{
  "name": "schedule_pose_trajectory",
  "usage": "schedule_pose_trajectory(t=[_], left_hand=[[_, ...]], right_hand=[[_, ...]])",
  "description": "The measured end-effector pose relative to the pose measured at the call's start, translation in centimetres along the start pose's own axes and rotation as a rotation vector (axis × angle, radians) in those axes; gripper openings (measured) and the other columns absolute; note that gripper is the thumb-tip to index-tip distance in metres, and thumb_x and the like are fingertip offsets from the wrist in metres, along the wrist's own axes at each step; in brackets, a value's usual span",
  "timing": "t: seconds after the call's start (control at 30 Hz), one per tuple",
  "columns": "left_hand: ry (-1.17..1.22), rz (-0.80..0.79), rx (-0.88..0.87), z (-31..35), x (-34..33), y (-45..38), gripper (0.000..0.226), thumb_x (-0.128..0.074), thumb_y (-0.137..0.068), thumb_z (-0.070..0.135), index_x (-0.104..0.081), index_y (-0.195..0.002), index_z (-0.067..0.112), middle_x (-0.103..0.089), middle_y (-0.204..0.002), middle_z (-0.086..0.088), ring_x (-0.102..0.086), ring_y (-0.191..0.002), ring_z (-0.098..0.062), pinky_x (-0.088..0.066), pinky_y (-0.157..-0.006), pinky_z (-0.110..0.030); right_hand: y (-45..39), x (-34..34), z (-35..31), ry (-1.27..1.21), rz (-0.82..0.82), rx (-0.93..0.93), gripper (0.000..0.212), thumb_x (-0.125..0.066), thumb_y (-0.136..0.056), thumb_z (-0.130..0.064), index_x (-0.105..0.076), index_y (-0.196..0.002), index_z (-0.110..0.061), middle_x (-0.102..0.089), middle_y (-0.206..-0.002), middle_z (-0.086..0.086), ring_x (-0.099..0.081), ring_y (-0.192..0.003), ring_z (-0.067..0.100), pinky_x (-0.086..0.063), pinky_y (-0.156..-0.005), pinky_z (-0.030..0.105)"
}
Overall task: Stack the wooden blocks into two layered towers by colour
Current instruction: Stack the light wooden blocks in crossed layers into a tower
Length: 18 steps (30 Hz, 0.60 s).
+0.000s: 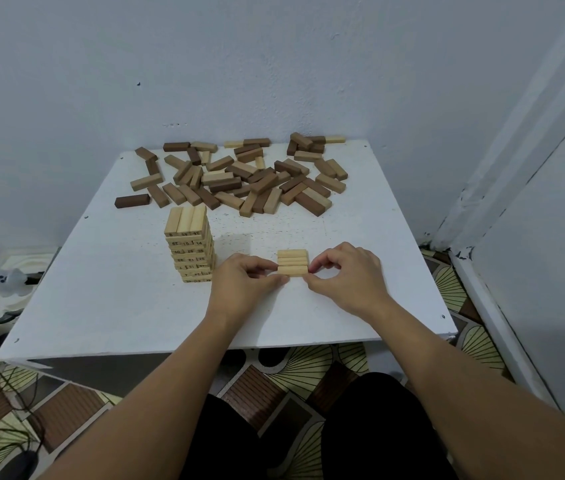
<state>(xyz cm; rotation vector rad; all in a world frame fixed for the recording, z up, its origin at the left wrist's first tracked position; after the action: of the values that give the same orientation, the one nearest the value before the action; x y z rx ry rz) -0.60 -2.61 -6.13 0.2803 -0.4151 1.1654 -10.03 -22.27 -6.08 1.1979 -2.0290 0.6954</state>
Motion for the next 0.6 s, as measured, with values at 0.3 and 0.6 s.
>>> schedule_pose_trajectory(t=[0.3,0.6], left_hand=[[-0.001,0.028,-0.007,-0.2,0.0,0.1,0.022,-0.097,-0.068,0.029,-0.081,-0.084,0.026,-0.071,-0.090,0.002,-0.064,-0.076,-0.006,-0.049,-0.066,-0.012],[-0.146,-0.116,-0.003,1.4,-0.2,-0.8,0.068,-0.093,-0.075,0.032,-0.060,-0.134,0.028,-0.062,-0.102,0.004,-0.062,-0.090,-0.010,-0.052,-0.078,-0.023]], right_hand=[[0.0,0.1,-0.1,0.006,0.011,0.008,0.018,-0.077,-0.079,-0.058,-0.071,-0.087,-0.043,-0.058,-0.094,-0.022,-0.054,-0.098,0.003,-0.036,-0.106,0.039],[-0.5,0.3,0.0,0.007,-0.021,-0.006,0.050,-0.077,-0.079,-0.061,-0.055,-0.121,-0.044,-0.057,-0.095,-0.018,-0.055,-0.094,0.007,-0.034,-0.098,0.034]])
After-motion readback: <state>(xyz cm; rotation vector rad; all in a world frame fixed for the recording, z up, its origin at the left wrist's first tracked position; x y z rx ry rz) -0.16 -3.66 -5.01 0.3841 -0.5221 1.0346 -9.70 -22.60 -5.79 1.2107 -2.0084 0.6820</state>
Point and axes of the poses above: each hand's wrist, its own y-axis away from the middle knuckle, its own x-axis out of the back of the hand, z = x × y, the point moved 8 cm from there along -y, towards the middle knuckle
